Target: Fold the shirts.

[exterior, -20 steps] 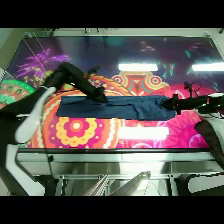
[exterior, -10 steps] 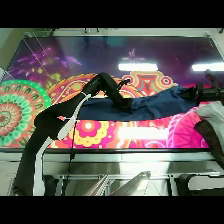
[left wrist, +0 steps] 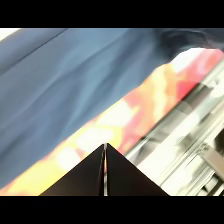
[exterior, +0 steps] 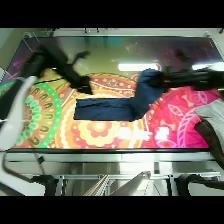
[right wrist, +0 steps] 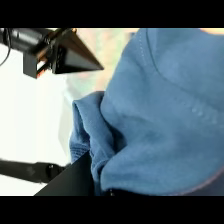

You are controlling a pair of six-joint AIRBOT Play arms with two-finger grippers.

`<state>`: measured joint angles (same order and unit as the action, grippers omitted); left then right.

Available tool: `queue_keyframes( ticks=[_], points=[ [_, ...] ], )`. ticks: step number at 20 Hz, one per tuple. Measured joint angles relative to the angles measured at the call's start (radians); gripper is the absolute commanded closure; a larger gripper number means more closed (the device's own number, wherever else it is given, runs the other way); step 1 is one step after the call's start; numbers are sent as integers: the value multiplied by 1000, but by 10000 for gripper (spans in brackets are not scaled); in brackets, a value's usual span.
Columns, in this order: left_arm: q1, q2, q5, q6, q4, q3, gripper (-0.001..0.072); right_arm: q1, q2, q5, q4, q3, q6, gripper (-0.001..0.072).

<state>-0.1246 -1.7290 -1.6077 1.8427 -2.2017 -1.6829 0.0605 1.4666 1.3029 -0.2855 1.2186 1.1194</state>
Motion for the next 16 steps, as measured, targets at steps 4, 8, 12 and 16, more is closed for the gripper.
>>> queue_keyframes(
  ticks=[4, 8, 12, 16],
  points=[
    [223, 209, 47, 45, -23, 313, 689, 384, 105, -433, 98, 1, -44, 299],
    [355, 344, 113, 114, -127, 557, 689, 536, 191, -653, 166, 1, -124, 388],
    [394, 427, 135, 162, -182, 672, 689, 440, 157, -585, 166, 1, -155, 160],
    [404, 494, 122, 187, -199, 705, 689, 189, 110, -369, -43, -1, 10, 70]
  ],
)
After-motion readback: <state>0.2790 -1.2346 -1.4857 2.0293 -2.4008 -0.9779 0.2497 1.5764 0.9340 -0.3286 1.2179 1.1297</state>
